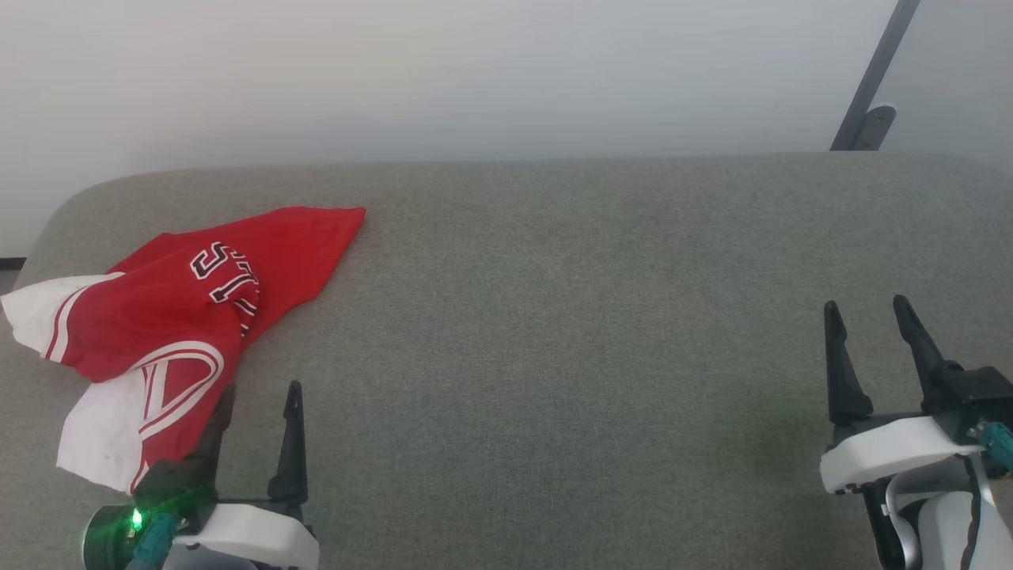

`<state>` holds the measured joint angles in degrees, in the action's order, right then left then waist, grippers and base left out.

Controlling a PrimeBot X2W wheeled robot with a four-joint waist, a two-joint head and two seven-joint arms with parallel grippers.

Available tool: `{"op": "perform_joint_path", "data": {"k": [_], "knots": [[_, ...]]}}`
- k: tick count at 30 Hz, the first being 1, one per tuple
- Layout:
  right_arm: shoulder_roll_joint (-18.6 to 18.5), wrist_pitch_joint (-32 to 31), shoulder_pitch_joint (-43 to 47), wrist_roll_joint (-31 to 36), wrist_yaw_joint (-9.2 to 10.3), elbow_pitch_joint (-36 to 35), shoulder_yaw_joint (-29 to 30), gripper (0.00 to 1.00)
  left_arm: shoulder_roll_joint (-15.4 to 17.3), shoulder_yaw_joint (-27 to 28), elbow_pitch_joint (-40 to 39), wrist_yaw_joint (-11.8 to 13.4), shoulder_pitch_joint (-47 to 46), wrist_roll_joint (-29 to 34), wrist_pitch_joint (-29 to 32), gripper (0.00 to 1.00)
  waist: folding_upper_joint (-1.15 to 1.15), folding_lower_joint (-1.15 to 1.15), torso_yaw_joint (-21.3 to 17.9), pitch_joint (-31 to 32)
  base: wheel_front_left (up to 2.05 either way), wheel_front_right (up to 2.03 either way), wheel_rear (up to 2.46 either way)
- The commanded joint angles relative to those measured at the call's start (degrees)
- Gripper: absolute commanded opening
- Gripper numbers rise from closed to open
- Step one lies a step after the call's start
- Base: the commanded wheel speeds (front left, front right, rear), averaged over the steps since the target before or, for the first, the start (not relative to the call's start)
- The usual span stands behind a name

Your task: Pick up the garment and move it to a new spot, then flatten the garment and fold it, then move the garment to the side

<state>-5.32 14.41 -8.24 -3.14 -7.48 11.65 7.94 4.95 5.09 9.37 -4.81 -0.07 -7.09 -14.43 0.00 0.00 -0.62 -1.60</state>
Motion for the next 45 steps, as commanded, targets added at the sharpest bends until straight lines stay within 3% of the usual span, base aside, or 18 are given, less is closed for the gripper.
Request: {"op": "perform_joint_path", "data": {"k": [1,11,18,25,34,45], "knots": [[0.0,0.5,0.2,1.3,-0.02,-0.3,0.3,1.0,-0.1,0.3,0.1,-0.4,0.1,1.1,-0.5,1.0,0.0,0.0,0.0,-0.1,0.0,0.0,0.0],[0.3,0.8,-0.1,2.7,-0.03,-1.0,1.2,1.0,-1.0,1.4,1.1,-1.5,-1.4,1.5,-0.9,1.0,0.0,0.0,0.5,-1.2,0.0,0.0,0.0],[0.3,0.8,-0.7,2.3,-0.03,-1.4,1.1,1.0,-1.4,1.4,1.7,-2.1,-3.1,1.2,-0.9,1.0,0.0,0.0,3.1,-1.9,0.0,0.0,0.0],[0.4,0.8,-1.3,2.2,-0.03,-0.5,-2.9,1.0,-1.7,3.3,2.4,-1.9,-3.4,0.6,-0.9,1.0,0.0,0.0,9.1,-2.3,0.0,0.0,0.0],[1.0,0.8,-3.7,1.4,-0.03,2.0,-11.2,1.0,-2.0,4.8,1.8,0.3,-0.8,-0.9,-0.9,1.0,0.0,0.0,18.3,-2.3,0.0,0.0,0.0],[1.6,0.8,-3.9,0.2,-0.03,4.3,-18.4,1.0,-2.1,4.4,0.6,2.5,2.2,-4.3,-0.9,1.0,0.0,0.0,24.4,-1.6,0.0,0.0,0.0]]}}
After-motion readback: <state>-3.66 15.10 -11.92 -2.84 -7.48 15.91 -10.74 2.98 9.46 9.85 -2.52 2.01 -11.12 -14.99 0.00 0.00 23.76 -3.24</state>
